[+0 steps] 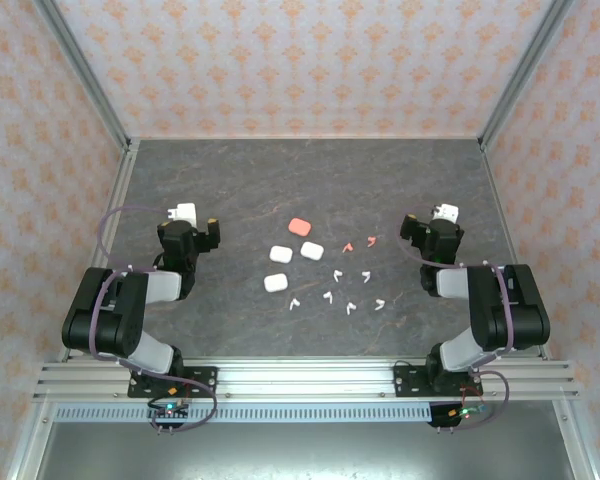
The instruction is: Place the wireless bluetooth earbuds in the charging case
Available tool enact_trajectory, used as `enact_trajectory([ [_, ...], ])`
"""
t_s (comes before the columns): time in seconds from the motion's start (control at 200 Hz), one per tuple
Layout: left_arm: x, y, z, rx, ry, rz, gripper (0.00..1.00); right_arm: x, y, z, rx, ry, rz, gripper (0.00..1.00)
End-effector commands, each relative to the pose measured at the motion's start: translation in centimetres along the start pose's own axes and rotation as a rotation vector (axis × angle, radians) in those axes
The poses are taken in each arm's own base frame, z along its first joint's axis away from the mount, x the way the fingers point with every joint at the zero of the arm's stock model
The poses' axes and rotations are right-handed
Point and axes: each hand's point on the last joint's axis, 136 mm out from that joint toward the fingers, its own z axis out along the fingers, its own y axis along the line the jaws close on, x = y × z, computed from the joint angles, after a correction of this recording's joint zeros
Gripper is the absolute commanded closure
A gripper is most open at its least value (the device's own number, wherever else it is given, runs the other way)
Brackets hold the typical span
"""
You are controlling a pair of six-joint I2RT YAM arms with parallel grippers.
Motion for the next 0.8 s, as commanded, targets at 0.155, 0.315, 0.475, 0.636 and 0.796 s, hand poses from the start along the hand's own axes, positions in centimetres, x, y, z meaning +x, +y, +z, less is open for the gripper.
enact_trajectory([
  [0.155, -1.07, 0.01, 0.06, -0.005, -0.022, -0.006, 0.0, -0.49, 0.39, 0.06, -0.014, -0.008, -0.007, 0.01],
  [0.315, -1.03, 0.03, 0.05, -0.006, -0.022, -0.008, 0.0, -0.5, 0.36, 0.12, -0.019, -0.006, -0.003, 0.01],
  [0.475, -1.1, 0.01, 0.06, -0.006, -0.023, -0.008, 0.0, -0.41, 0.25, 0.15, -0.02, -0.002, 0.0, 0.01],
  [0.636, -1.04, 0.05, 0.06, -0.005, -0.021, -0.009, 0.0, -0.44, 0.29, 0.13, -0.023, -0.003, 0.002, 0.01],
  [0.796, -1.4, 0.67, -0.04, -0.041, -0.025, -0.025, 0.0, -0.96, -0.2, -0.13, 0.005, -0.02, 0.02, 0.01],
])
